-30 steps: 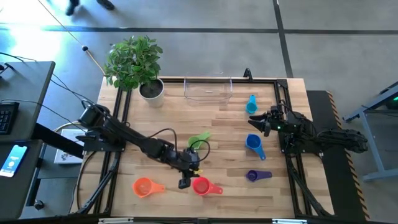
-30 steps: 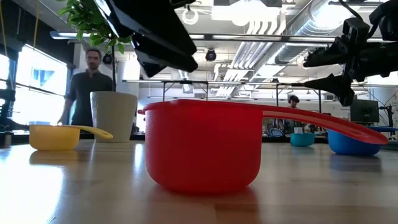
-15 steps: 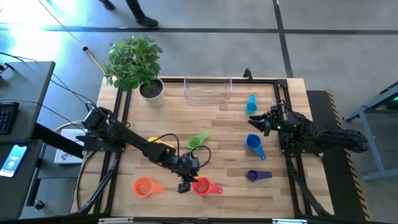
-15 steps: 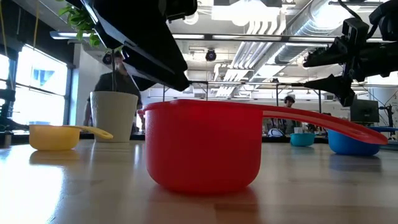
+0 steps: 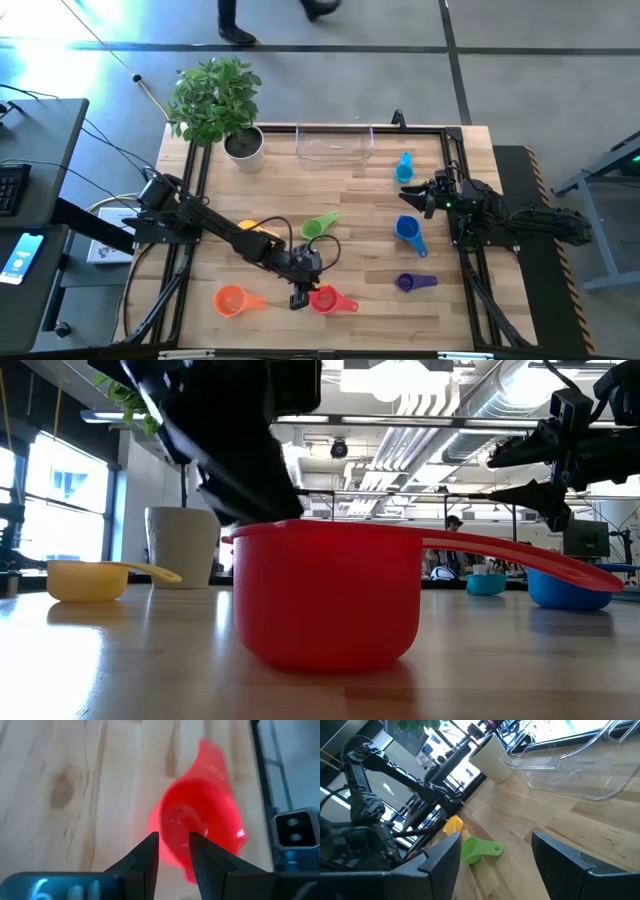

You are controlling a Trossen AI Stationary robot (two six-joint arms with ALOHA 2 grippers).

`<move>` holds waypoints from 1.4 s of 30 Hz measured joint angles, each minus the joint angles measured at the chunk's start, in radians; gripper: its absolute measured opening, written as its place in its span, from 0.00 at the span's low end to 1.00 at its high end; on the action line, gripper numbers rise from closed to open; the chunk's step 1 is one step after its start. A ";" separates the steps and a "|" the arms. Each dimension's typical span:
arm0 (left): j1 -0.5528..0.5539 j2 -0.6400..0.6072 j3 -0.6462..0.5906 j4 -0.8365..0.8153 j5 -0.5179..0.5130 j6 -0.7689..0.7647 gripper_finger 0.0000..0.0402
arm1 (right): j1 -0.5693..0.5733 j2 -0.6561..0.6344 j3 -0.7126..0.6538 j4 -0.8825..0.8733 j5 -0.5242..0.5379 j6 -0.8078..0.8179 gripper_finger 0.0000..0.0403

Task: Nest measuring cups in basket
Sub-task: Stack the red measuring cup on top of the orange measuring cup

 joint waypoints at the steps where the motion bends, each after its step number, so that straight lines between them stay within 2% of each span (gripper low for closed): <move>1: 0.000 0.007 0.000 0.007 0.002 -0.005 0.24 | 0.000 0.000 0.000 0.000 0.000 0.000 0.58; 32: 0.013 0.034 0.001 0.010 -0.036 -0.024 0.24 | 0.000 0.000 0.000 0.000 0.000 0.003 0.58; 42: 0.013 0.076 0.000 0.013 -0.030 -0.083 0.21 | 0.000 0.000 -0.002 0.003 0.000 0.003 0.58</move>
